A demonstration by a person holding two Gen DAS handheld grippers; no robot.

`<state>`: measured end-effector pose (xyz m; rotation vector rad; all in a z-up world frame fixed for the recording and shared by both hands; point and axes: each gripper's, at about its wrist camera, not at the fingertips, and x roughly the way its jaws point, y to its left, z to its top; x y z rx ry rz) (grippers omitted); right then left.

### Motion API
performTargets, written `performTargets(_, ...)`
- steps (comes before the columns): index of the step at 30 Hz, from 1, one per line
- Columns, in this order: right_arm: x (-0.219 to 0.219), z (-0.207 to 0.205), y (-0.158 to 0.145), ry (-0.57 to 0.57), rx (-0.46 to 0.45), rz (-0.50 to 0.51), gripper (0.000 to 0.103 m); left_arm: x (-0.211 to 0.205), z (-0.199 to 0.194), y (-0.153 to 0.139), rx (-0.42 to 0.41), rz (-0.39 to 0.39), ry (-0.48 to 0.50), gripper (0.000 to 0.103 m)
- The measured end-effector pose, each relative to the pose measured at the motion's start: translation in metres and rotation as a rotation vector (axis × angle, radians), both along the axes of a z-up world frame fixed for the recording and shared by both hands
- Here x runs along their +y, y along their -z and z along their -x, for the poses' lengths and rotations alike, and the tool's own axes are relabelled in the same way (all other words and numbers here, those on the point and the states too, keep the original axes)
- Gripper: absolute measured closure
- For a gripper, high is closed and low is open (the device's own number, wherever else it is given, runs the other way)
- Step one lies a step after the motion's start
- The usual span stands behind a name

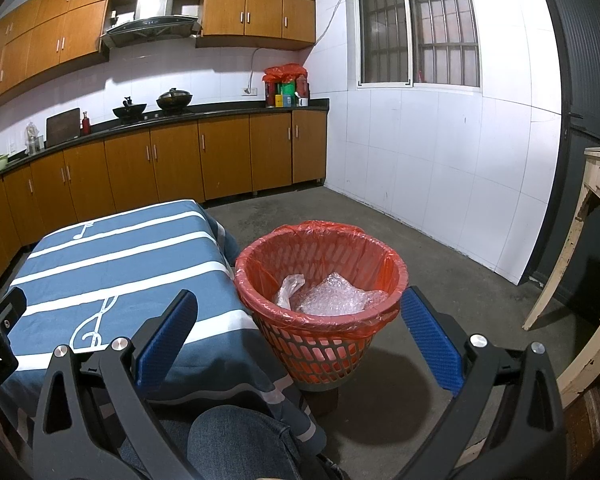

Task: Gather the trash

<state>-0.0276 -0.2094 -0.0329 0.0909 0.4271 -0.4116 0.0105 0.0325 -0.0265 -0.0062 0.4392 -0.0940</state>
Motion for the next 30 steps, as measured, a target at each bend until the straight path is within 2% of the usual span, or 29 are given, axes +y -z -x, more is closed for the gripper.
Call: performTargets(30, -0.0022, 0.0, -0.0017, 0.0, 0.001, -0.001, 0.002, -0.0006, -0.0007, 0.0015, -0.005, -0.007, 0.003, 0.004)
